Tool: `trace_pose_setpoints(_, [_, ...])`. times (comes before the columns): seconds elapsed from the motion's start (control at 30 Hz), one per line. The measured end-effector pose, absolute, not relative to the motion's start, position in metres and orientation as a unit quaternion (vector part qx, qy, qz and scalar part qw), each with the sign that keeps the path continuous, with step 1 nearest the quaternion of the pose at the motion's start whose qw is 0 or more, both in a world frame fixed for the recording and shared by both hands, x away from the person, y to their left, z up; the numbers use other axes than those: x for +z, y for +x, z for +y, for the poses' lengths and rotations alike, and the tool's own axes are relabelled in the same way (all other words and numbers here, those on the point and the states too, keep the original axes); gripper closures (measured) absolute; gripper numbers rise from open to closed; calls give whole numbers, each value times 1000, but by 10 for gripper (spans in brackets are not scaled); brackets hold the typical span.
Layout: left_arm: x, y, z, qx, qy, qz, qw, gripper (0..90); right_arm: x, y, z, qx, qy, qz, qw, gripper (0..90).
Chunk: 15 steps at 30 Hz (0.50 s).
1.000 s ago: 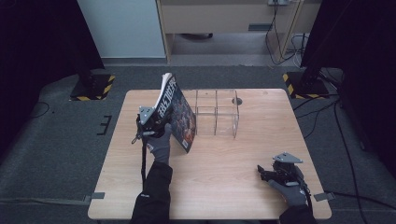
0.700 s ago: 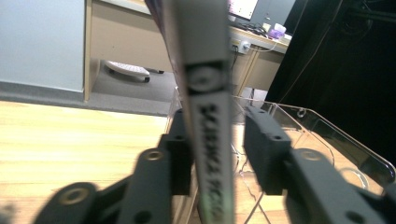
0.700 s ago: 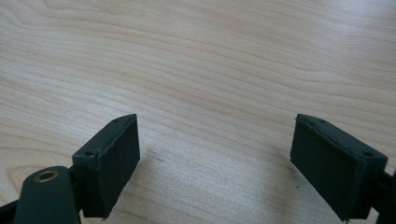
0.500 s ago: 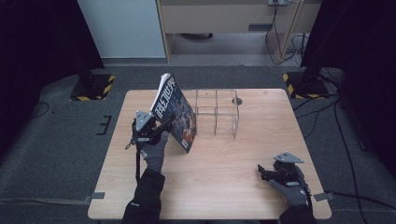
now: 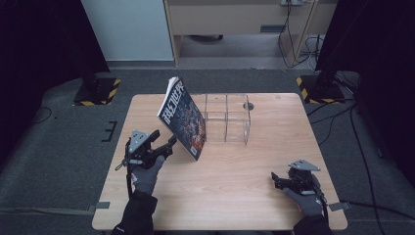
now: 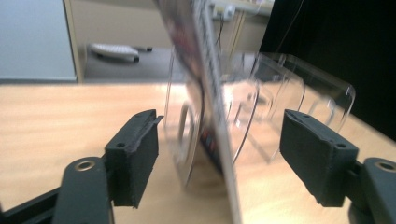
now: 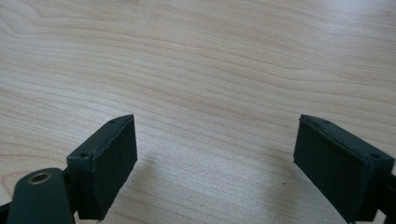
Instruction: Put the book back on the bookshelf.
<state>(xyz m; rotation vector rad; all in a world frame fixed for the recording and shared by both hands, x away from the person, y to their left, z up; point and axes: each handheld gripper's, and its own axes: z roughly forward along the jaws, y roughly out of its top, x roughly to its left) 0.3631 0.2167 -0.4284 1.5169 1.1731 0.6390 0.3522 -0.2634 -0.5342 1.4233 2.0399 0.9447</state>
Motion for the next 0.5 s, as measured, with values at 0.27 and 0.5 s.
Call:
trace_pose_setpoints(0.27, [-471, 348, 233, 239, 667, 515, 482, 235, -535, 353, -265, 340, 526, 743, 235, 128])
trace_pose_setpoints(0.5, [-505, 342, 246, 218, 702, 541, 409, 217, -535, 353, -266, 334, 531, 742, 236, 123])
